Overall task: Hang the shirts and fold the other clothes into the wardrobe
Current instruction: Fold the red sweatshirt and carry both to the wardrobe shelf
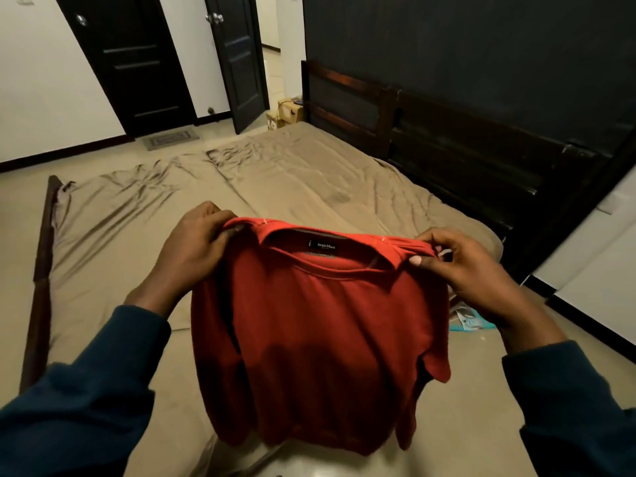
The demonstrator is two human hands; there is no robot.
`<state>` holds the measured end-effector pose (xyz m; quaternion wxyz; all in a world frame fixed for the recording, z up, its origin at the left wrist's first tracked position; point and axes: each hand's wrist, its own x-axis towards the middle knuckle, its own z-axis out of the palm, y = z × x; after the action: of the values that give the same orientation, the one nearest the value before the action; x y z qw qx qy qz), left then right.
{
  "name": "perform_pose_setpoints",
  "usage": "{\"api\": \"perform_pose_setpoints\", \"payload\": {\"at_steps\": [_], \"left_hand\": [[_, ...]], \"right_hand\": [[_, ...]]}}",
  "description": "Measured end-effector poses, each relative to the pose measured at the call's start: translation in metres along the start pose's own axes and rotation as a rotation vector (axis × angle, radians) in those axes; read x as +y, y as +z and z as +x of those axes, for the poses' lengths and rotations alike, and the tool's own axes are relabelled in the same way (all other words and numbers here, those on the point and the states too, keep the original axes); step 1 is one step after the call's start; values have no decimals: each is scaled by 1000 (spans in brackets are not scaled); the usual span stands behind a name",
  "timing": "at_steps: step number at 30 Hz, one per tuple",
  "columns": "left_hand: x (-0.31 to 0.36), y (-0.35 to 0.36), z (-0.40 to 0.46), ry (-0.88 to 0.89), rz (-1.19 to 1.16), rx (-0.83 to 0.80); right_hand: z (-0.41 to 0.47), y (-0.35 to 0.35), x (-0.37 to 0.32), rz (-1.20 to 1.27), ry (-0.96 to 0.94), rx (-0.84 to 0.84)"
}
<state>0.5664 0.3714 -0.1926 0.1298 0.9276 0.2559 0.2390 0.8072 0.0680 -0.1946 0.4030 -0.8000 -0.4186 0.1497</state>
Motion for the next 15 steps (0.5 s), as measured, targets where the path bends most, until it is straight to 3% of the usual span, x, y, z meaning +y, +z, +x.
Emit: {"api": "perform_pose_setpoints", "payload": {"at_steps": [2, 4, 6, 8, 10, 11, 13, 15], "left_hand": [[-1, 4, -10, -45, 104, 140], [7, 6, -24, -163, 176, 312], [13, 5, -29, -363, 200, 391], [7, 2, -29, -535, 209, 301], [2, -5, -29, -567, 159, 275], [3, -9, -31, -563, 133, 282], [11, -16, -38, -532, 123, 314], [19, -16, -40, -486, 124, 319]], "right_hand": [[4, 11, -1, -431, 31, 148], [-2, 23, -10, -516, 42, 241], [-6, 31, -19, -261, 14, 262], [-7, 35, -30, 57, 54, 31], [-5, 36, -34, 140, 75, -198], [-2, 37, -32, 118, 75, -180], [6, 45, -25, 195, 97, 66], [16, 60, -19, 445, 173, 366]]}}
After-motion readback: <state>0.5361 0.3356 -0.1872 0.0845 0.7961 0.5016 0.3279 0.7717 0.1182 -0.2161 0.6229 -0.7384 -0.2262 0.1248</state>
